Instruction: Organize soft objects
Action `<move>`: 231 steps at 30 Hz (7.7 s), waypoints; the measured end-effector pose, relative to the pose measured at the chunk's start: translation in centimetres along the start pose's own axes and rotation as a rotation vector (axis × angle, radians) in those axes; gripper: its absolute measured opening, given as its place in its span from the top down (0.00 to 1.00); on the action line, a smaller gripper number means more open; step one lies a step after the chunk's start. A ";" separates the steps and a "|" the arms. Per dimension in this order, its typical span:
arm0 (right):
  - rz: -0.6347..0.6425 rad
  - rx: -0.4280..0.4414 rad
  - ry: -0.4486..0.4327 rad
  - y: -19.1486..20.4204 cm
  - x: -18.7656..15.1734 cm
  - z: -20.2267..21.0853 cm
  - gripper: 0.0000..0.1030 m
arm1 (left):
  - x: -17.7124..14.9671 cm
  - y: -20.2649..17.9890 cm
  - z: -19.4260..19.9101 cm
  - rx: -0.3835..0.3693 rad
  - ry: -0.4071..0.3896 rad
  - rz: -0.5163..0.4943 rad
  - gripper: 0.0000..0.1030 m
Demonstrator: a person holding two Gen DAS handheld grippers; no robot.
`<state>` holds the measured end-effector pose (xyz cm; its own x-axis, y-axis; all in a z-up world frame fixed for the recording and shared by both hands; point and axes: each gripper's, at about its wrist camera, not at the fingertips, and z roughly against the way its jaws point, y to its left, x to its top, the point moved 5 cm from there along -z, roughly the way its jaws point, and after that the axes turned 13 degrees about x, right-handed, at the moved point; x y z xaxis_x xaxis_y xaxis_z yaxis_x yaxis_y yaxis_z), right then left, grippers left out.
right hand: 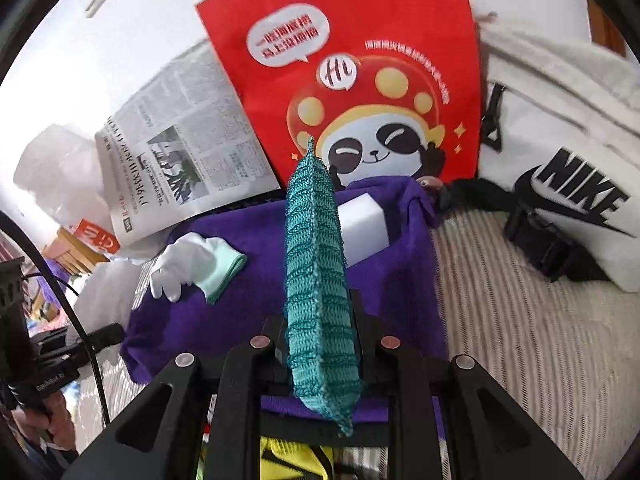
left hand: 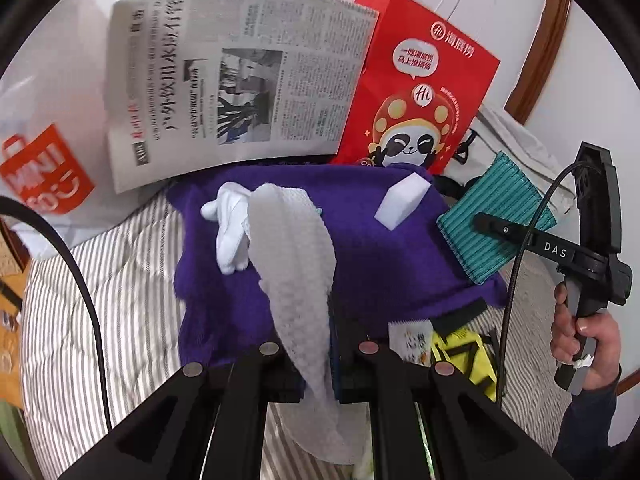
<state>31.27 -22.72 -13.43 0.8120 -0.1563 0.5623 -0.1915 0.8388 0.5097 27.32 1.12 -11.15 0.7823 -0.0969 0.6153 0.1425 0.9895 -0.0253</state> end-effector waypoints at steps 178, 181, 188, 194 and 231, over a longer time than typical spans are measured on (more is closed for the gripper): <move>0.031 -0.163 0.207 4.3 -15.4 -0.6 0.16 | -8.0 0.0 1.0 -0.067 0.066 -0.068 0.95; 0.085 -0.210 0.196 4.7 -15.3 -1.2 0.22 | -8.1 0.5 1.1 -0.061 0.062 -0.062 0.95; 0.133 -0.176 0.196 4.8 -15.5 0.9 0.43 | -8.6 1.2 1.4 -0.058 0.058 -0.058 0.95; 0.124 -0.088 0.187 5.4 -16.2 4.2 0.43 | -8.8 1.6 1.5 -0.059 0.057 -0.043 0.95; 0.165 0.025 0.026 6.0 -10.0 11.2 0.43 | -7.7 1.2 4.3 -0.073 0.013 -0.023 0.95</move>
<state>15.76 -21.96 -8.69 0.7824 -0.0037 0.6227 -0.3365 0.8389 0.4279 18.89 3.53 -12.53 0.7859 -0.1218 0.6063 0.2043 0.9765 -0.0686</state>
